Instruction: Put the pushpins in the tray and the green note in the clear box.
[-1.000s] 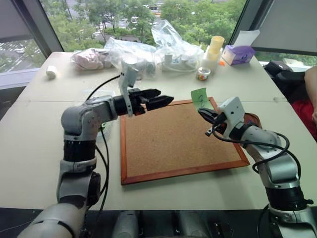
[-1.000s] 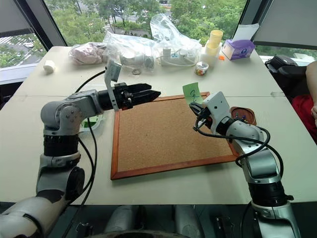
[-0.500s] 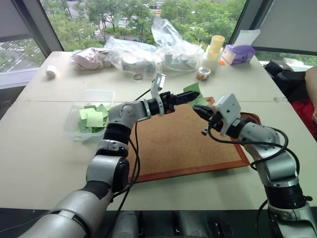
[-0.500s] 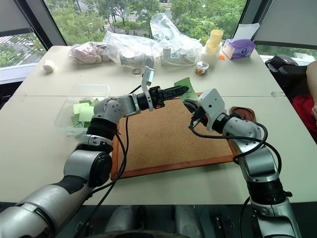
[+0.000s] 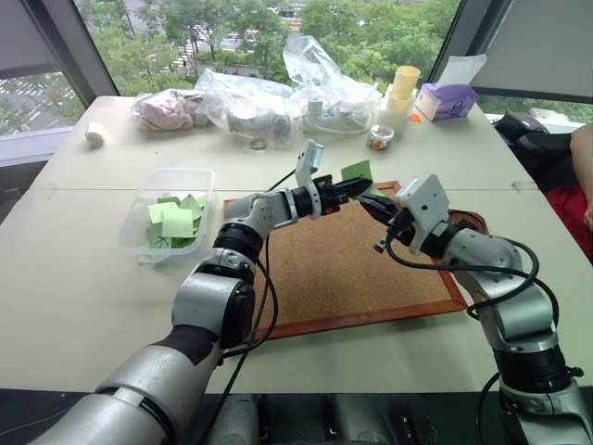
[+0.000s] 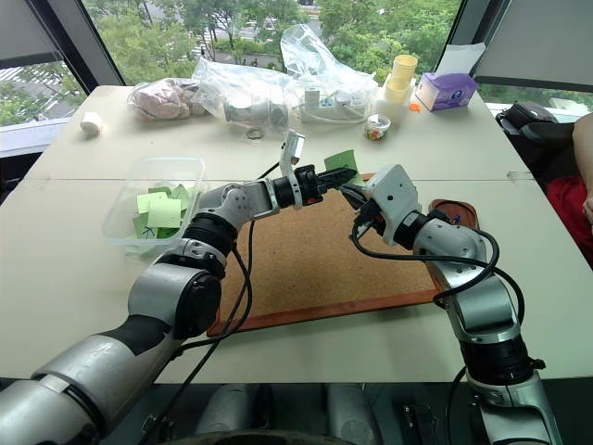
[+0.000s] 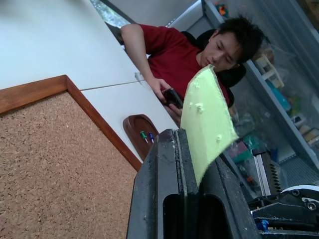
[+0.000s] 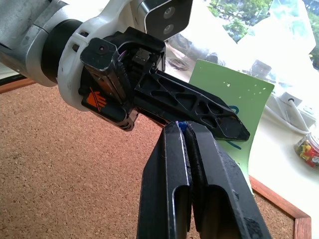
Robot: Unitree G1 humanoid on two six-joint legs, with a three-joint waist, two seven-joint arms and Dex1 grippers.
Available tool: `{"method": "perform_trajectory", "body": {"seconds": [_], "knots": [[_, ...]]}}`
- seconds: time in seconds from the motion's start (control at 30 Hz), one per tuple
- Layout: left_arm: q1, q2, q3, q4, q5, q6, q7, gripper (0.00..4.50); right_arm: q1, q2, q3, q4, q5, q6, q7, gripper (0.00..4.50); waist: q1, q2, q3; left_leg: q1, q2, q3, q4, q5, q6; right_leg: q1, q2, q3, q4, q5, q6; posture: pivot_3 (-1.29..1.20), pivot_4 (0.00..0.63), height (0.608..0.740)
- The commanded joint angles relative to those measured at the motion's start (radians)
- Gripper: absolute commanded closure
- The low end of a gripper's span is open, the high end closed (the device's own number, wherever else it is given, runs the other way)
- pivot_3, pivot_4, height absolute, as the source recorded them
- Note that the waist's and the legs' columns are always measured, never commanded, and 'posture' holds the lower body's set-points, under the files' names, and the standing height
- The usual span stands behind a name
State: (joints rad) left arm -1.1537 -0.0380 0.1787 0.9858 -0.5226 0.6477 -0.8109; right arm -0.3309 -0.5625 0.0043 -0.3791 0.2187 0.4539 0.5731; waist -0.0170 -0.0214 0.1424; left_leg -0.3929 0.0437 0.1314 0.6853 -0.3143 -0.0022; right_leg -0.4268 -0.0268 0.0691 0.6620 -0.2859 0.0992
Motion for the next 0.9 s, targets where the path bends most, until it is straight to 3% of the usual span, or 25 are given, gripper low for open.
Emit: {"method": "perform_trajectory", "body": {"seconds": [0.03,0.3,0.57,0.73,0.9], "knots": [[-0.02,-0.004,-0.016,-0.014,0.031,-0.031,-0.02,4.41,-0.01,0.015,-0.018,-0.054,0.007,-0.004,-0.021,4.5,0.0,0.0,0.0,0.0,0.0,0.0,0.0,0.0,0.0,0.0,0.0,0.0,0.0,0.0,0.0,0.0,0.15,0.738],[0.004,0.009,-0.013,-0.004,0.085,-0.076,-0.015,4.41,-0.011,0.107,-0.121,-0.096,0.104,0.067,-0.116,4.5,0.001,0.0,0.0,0.0,0.0,0.0,0.0,0.0,0.0,0.0,0.0,0.0,0.0,0.0,0.0,0.0,0.15,0.738],[0.013,0.016,-0.025,-0.024,0.122,-0.108,-0.023,4.41,0.015,0.119,-0.151,-0.128,0.137,0.115,-0.157,4.5,0.0,0.0,0.0,0.0,0.0,0.0,0.0,0.0,0.0,0.0,0.0,0.0,0.0,0.0,0.0,0.0,0.15,0.738],[0.129,0.147,-0.422,-0.352,0.418,-0.332,-0.222,4.41,0.002,0.099,-0.323,-0.007,0.157,0.27,-0.293,4.5,0.001,0.0,0.0,0.0,0.0,0.0,-0.001,0.0,0.0,0.0,0.0,0.0,0.0,0.0,0.0,0.0,0.15,0.738],[0.151,0.261,-0.538,-0.563,0.484,-0.371,-0.328,4.41,-0.021,0.042,-0.358,0.179,0.114,0.354,-0.342,4.5,0.001,0.001,0.0,0.0,0.003,0.002,-0.001,0.0,0.0,0.0,-0.001,0.001,0.0,0.0,0.0,0.0,0.15,0.738]]}}
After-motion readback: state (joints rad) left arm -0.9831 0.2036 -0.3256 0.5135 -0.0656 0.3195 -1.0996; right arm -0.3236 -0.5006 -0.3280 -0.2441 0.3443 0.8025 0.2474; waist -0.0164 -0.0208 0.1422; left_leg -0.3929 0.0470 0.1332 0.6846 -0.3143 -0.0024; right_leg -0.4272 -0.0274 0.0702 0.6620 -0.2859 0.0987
